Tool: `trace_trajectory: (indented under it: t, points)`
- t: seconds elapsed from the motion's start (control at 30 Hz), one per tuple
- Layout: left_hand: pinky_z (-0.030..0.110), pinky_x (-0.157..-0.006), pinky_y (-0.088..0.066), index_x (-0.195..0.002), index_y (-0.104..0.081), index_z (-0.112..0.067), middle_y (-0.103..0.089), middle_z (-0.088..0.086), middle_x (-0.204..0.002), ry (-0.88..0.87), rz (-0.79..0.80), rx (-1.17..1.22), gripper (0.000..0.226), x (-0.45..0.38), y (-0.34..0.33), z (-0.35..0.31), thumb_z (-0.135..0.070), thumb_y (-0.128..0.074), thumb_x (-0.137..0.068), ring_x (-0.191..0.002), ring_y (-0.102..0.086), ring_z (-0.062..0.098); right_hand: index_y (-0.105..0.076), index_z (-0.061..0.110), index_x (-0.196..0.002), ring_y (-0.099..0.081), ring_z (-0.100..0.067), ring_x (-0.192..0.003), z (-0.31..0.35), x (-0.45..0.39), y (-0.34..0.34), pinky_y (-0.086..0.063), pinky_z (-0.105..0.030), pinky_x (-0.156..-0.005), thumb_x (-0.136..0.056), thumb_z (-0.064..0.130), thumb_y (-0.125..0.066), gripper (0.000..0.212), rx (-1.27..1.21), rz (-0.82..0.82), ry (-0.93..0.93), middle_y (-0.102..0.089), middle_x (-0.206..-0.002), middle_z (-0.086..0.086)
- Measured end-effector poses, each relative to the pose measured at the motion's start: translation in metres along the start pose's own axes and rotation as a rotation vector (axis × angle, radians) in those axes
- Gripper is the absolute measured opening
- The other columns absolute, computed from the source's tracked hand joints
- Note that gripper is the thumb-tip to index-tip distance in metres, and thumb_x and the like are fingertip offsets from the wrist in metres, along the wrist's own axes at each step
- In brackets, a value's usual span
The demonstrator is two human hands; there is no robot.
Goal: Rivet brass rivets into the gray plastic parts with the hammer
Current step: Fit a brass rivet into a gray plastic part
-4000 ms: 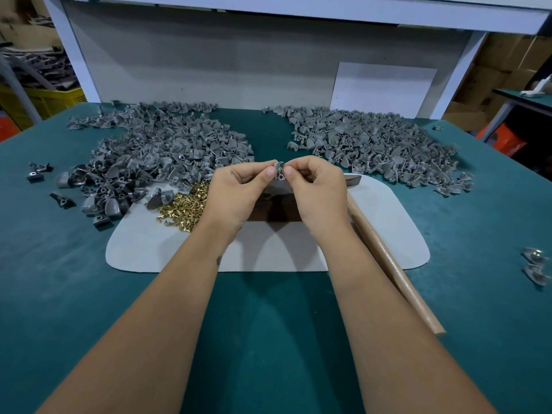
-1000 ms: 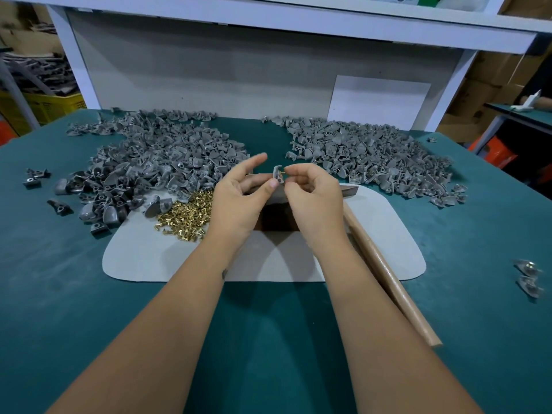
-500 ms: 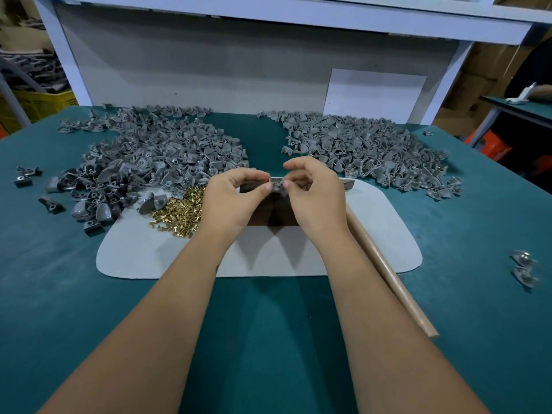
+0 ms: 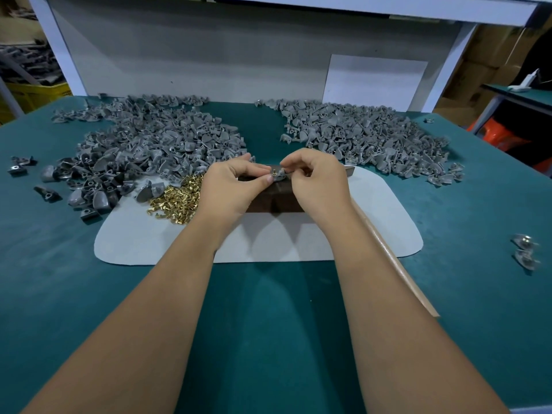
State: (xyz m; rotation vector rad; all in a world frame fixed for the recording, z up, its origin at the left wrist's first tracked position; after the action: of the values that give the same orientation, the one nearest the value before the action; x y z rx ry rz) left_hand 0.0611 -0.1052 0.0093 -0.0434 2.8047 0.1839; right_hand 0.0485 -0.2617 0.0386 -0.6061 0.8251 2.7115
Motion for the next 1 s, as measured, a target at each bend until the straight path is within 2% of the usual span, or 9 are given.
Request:
trace_trajectory:
  t: [0.2,0.33,0.47,0.6,0.67,0.77,0.83,0.9,1.0]
  points:
    - [0.024,-0.107,-0.035,-0.071,-0.074,-0.032,-0.072,-0.022,-0.084,0.014,0.012,-0.021,0.029,-0.001,0.000,0.000,-0.005,-0.078,-0.080,-0.124,-0.051,0.002,-0.068,0.029,-0.079,-0.060,-0.007,-0.079,0.003,0.000,-0.002,-0.052,-0.032,-0.078,-0.079,0.009,-0.055,0.024,0.020,0.007,0.006,-0.066,-0.081,0.013]
    - [0.020,-0.103,-0.036,-0.074,-0.073,-0.030,-0.073,-0.006,-0.095,-0.011,-0.020,-0.079,0.025,0.000,0.002,-0.004,-0.007,-0.079,-0.079,-0.122,-0.053,0.003,-0.066,0.022,-0.084,-0.053,-0.007,-0.078,0.010,0.001,0.002,-0.045,-0.023,-0.073,-0.082,0.009,-0.063,0.014,0.086,-0.059,0.090,-0.054,-0.083,0.012]
    - [0.004,-0.083,-0.041,-0.077,-0.074,-0.028,-0.071,-0.007,-0.089,-0.038,-0.040,-0.098,0.019,0.003,0.002,-0.010,-0.010,-0.079,-0.079,-0.092,-0.058,-0.017,-0.061,0.024,-0.076,-0.057,-0.013,-0.075,0.009,0.004,0.000,-0.051,-0.037,-0.072,-0.076,0.010,-0.057,0.014,0.079,-0.012,0.038,-0.058,-0.072,0.012]
    - [0.022,-0.071,-0.054,-0.077,-0.077,-0.021,-0.076,-0.001,-0.077,-0.002,-0.065,-0.008,0.018,0.006,0.002,-0.013,-0.012,-0.067,-0.090,-0.074,-0.067,0.006,-0.060,0.029,-0.083,-0.059,-0.015,-0.086,0.012,0.006,-0.006,-0.052,-0.039,-0.077,-0.071,0.029,-0.060,0.012,0.101,0.049,0.049,-0.063,-0.078,0.012]
    - [0.016,-0.065,-0.054,-0.078,-0.076,-0.022,-0.076,-0.004,-0.076,0.029,-0.091,0.037,0.023,0.007,0.003,-0.011,-0.011,-0.061,-0.092,-0.074,-0.069,0.003,-0.059,0.029,-0.086,-0.059,-0.013,-0.087,0.009,0.004,-0.007,-0.052,-0.039,-0.079,-0.075,0.024,-0.066,0.014,0.102,0.053,0.053,-0.063,-0.082,0.011]
    - [0.017,-0.072,-0.055,-0.089,-0.074,-0.023,-0.076,-0.005,-0.078,0.040,-0.108,0.043,0.021,0.005,0.005,-0.009,-0.009,-0.058,-0.093,-0.081,-0.071,0.004,-0.057,0.031,-0.088,-0.059,-0.012,-0.086,0.002,0.002,-0.007,-0.052,-0.039,-0.083,-0.080,0.007,-0.064,0.026,0.031,0.044,0.019,-0.064,-0.084,0.009]
    - [0.022,-0.088,-0.053,-0.102,-0.070,-0.024,-0.074,-0.007,-0.095,0.000,-0.100,-0.042,0.026,0.002,0.006,-0.009,-0.004,-0.058,-0.092,-0.097,-0.068,0.006,-0.056,0.033,-0.088,-0.061,-0.011,-0.086,-0.001,0.002,-0.007,-0.052,-0.038,-0.085,-0.080,0.001,-0.061,0.033,-0.010,0.048,0.003,-0.066,-0.084,0.009]
    - [0.017,-0.098,-0.047,-0.114,-0.066,-0.026,-0.070,-0.009,-0.112,-0.043,-0.030,-0.109,0.035,0.002,0.001,-0.011,0.000,-0.057,-0.092,-0.109,-0.062,0.000,-0.055,0.033,-0.088,-0.062,-0.008,-0.086,0.000,0.001,-0.008,-0.051,-0.033,-0.086,-0.079,-0.004,-0.058,0.038,-0.028,0.062,0.012,-0.068,-0.085,0.009]
    - [0.007,-0.085,-0.047,-0.107,-0.069,-0.028,-0.070,-0.014,-0.103,-0.063,0.034,-0.105,0.034,0.004,-0.007,-0.012,0.001,-0.062,-0.091,-0.094,-0.064,-0.011,-0.056,0.033,-0.088,-0.063,-0.005,-0.090,0.001,0.000,-0.008,-0.049,-0.023,-0.085,-0.079,-0.006,-0.057,0.040,-0.048,0.094,0.028,-0.070,-0.084,0.012]
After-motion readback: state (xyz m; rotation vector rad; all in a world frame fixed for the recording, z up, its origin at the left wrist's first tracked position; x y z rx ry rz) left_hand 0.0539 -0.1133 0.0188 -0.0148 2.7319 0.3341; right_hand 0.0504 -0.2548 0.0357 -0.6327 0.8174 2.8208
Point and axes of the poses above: each hand's wrist, its own x-axis away from the middle knuckle, its own y-axis out of the back of the hand, z = x × y, the point moved 8 cm from there along -x, towards the middle knuckle
